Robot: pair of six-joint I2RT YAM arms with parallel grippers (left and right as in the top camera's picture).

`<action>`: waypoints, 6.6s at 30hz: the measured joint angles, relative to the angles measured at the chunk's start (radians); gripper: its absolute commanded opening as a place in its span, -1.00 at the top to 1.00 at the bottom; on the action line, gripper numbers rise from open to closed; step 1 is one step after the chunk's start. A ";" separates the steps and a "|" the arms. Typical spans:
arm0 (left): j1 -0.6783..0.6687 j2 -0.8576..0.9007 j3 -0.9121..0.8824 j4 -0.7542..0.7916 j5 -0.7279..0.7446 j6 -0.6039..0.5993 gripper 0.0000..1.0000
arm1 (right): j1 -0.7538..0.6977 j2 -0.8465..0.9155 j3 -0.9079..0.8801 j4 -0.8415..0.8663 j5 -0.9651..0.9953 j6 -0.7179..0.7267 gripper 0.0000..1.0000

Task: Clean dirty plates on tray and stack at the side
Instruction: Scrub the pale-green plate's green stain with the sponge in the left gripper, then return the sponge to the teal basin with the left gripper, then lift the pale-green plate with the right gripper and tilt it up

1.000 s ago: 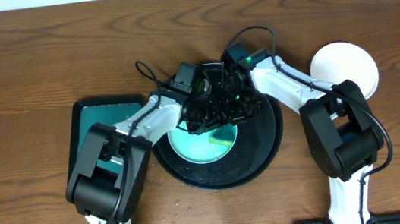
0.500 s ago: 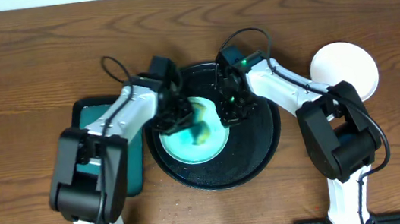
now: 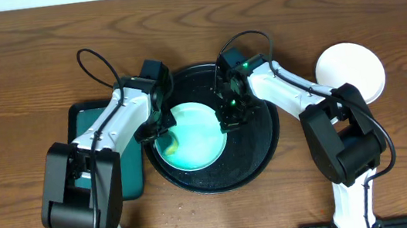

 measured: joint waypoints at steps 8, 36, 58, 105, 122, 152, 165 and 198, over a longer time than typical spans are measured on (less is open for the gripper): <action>-0.011 0.002 -0.019 0.049 0.252 0.224 0.86 | -0.013 0.000 0.000 -0.014 0.012 0.000 0.97; -0.152 0.051 -0.064 0.348 0.684 0.114 0.86 | -0.037 0.000 -0.002 -0.038 0.061 -0.008 0.97; -0.008 -0.335 -0.064 -0.198 0.049 0.110 0.86 | -0.038 0.000 -0.003 -0.069 0.042 -0.008 0.98; 0.378 -0.116 -0.064 -0.058 0.078 0.176 -0.61 | -0.163 -0.311 -0.014 -0.466 -0.356 -0.280 0.97; 0.378 -0.516 -0.064 -0.109 0.099 0.176 -0.61 | -0.163 -0.311 -0.014 -0.224 0.070 -0.101 0.97; 0.581 -0.587 0.296 -0.445 -0.061 0.146 -0.62 | -0.023 0.119 0.673 -0.581 0.150 -0.009 0.97; 0.772 -0.587 0.302 -0.489 -0.002 0.127 -0.62 | 0.108 0.244 0.906 -0.421 0.098 -0.012 0.97; 0.772 -0.587 0.302 -0.507 0.003 0.131 -0.62 | 0.594 0.246 0.919 -0.054 1.070 -0.253 0.98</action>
